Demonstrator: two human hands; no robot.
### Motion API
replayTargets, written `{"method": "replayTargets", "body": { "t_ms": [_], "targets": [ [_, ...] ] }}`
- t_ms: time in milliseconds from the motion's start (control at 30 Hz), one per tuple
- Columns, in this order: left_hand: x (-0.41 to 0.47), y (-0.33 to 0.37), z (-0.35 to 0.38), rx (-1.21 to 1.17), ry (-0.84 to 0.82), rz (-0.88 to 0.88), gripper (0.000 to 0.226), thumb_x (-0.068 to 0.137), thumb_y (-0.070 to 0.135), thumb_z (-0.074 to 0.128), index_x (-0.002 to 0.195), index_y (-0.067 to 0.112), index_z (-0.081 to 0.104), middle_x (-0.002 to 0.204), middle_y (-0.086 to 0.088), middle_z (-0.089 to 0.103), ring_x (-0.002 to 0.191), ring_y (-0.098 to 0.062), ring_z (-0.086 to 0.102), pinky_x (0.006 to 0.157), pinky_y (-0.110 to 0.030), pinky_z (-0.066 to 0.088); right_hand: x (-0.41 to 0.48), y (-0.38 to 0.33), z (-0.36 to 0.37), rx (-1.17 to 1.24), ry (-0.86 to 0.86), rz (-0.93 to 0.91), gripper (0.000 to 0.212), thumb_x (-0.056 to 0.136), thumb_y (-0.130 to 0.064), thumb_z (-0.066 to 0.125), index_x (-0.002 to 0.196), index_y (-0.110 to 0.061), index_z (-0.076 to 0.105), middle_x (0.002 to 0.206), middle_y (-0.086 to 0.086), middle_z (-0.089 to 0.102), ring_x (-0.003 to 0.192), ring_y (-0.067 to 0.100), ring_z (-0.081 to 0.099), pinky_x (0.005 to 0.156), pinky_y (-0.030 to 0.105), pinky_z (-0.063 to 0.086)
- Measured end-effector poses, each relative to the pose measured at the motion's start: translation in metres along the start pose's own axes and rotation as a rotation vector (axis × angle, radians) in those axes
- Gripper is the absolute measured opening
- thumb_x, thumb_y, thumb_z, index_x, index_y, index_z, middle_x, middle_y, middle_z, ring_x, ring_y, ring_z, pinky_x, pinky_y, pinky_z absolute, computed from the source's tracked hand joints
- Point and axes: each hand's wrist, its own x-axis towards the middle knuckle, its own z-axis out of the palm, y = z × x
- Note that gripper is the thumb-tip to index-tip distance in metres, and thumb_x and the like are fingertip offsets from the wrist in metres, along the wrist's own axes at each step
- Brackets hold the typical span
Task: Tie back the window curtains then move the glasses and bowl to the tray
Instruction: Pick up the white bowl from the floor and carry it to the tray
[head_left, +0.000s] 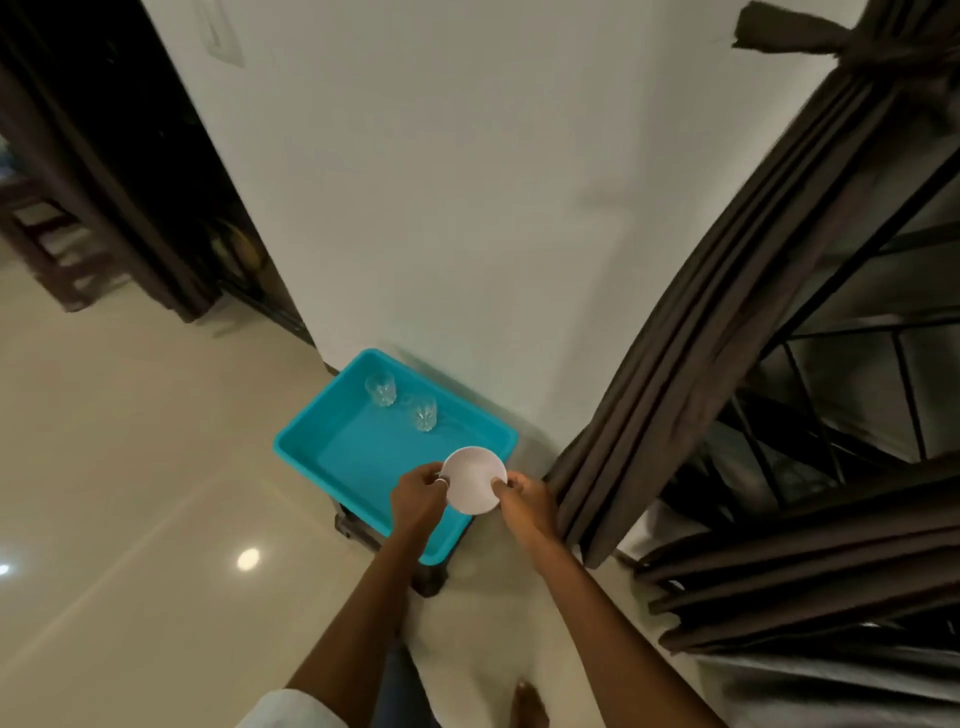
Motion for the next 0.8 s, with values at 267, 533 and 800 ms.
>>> {"method": "replayTargets", "body": {
  "t_ms": [267, 533, 800],
  "targets": [
    [0.102, -0.002, -0.036, 0.154, -0.199, 0.046, 0.030, 0.088, 0.010, 0.060, 0.111, 0.015, 0.077, 0.108, -0.006, 0.077, 0.103, -0.028, 0.068, 0.095, -0.041, 0.054, 0.047, -0.033, 0.076, 0.072, 0.115, 0.195, 0.017, 0.095, -0.022, 0.061, 0.097, -0.007, 0.069, 0.091, 0.012, 0.070, 0.085, 0.025, 0.068, 0.083, 0.043, 0.059],
    [0.177, -0.013, -0.048, 0.372, -0.346, 0.049, 0.029, 0.092, 0.014, 0.058, 0.115, 0.015, 0.075, 0.117, -0.007, 0.075, 0.112, -0.028, 0.065, 0.096, -0.032, 0.046, 0.079, -0.033, 0.125, 0.131, 0.170, 0.344, 0.021, 0.096, -0.023, 0.056, 0.103, -0.007, 0.067, 0.101, 0.015, 0.069, 0.096, 0.030, 0.067, 0.090, 0.052, 0.058],
    [0.210, -0.038, -0.024, 0.482, -0.474, 0.009, 0.036, 0.089, 0.004, 0.050, 0.116, 0.010, 0.072, 0.118, -0.011, 0.073, 0.108, -0.032, 0.065, 0.094, -0.037, 0.050, 0.109, -0.005, 0.145, 0.155, 0.146, 0.472, 0.015, 0.097, -0.027, 0.055, 0.102, -0.014, 0.062, 0.096, 0.006, 0.065, 0.091, 0.021, 0.066, 0.089, 0.044, 0.061]
  ]
}}
